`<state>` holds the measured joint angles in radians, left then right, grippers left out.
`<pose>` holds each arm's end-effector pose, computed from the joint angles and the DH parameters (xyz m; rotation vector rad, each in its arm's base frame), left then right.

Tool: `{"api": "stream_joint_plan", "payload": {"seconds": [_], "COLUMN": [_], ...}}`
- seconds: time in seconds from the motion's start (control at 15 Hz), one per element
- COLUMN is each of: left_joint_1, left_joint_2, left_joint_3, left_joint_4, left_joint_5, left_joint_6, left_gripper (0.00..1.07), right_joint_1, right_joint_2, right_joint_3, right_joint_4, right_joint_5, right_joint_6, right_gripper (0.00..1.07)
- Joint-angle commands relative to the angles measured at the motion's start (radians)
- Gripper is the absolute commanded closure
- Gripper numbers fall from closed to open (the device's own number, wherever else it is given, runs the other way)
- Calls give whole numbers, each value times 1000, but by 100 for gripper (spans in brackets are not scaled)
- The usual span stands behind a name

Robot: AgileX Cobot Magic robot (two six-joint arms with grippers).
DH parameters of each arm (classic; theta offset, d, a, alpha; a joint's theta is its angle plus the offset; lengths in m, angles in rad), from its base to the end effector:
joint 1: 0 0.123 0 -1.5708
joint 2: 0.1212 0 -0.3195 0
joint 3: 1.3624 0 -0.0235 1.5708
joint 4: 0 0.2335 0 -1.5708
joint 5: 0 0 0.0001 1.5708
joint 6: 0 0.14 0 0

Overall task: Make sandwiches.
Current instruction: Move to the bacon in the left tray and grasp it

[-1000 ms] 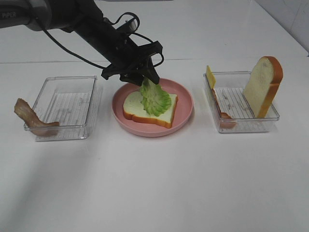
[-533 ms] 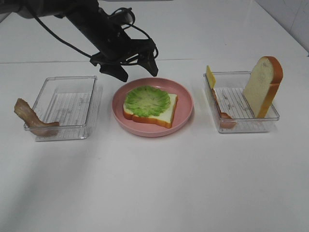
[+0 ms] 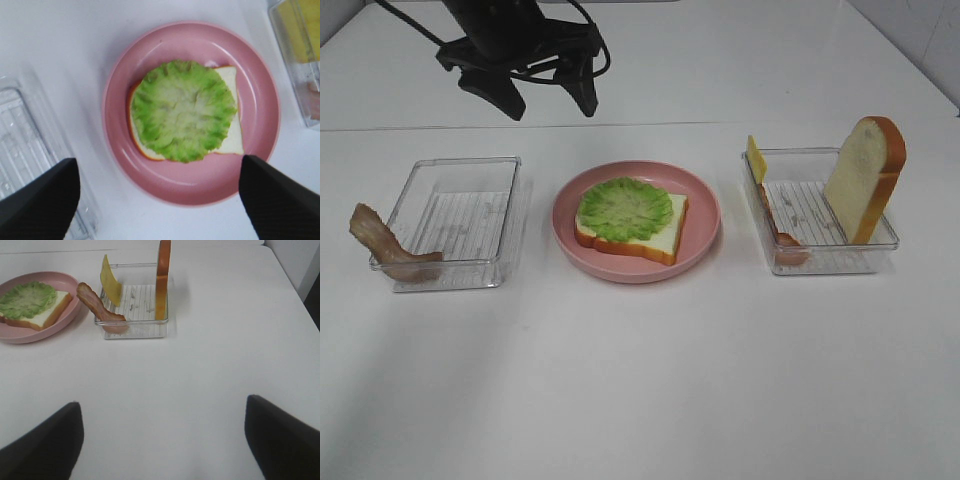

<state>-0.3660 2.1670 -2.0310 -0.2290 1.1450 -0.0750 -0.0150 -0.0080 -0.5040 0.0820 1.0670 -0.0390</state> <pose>0.4528 -0.2046 0.2489 0.3288 2.7738 -0.4265 -0.0131 0.0102 0.2473 -0.0291 2.0363 0.0641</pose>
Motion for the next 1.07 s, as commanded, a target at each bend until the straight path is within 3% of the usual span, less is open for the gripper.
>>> {"api": "stream_joint_plan", "payload": {"seconds": [0.07,0.2,0.4,0.6,0.67,0.87,1.07], "left_joint_1": [-3,-3,-3,2,32,108,177], "left_joint_2": [-39,-77,-104,-169,-247,-329,-345], "left_joint_3": [-3,-1,4,90,210,389,494], "left_joint_4": [59,157,193,241,245,244,244], "left_joint_5": [96,144,144,144,144,144,143], "left_joint_6": [-30,-63,-68,-83,-85,-85,-85], "left_gripper": [25,25,25,25,25,25,25], "right_joint_1": [-8,-8,-8,-8,-8,-8,-8], "right_joint_2": [-11,-11,-11,-11,-11,-9,-9], "right_joint_3": [1,1,1,1,1,1,1], "right_joint_4": [2,2,2,2,2,2,2], "right_joint_5": [-6,-6,-6,-6,-6,-6,-6], "right_joint_6": [-7,-7,-7,-7,-7,-7,-7], "right_gripper": [25,25,25,25,25,25,25]}}
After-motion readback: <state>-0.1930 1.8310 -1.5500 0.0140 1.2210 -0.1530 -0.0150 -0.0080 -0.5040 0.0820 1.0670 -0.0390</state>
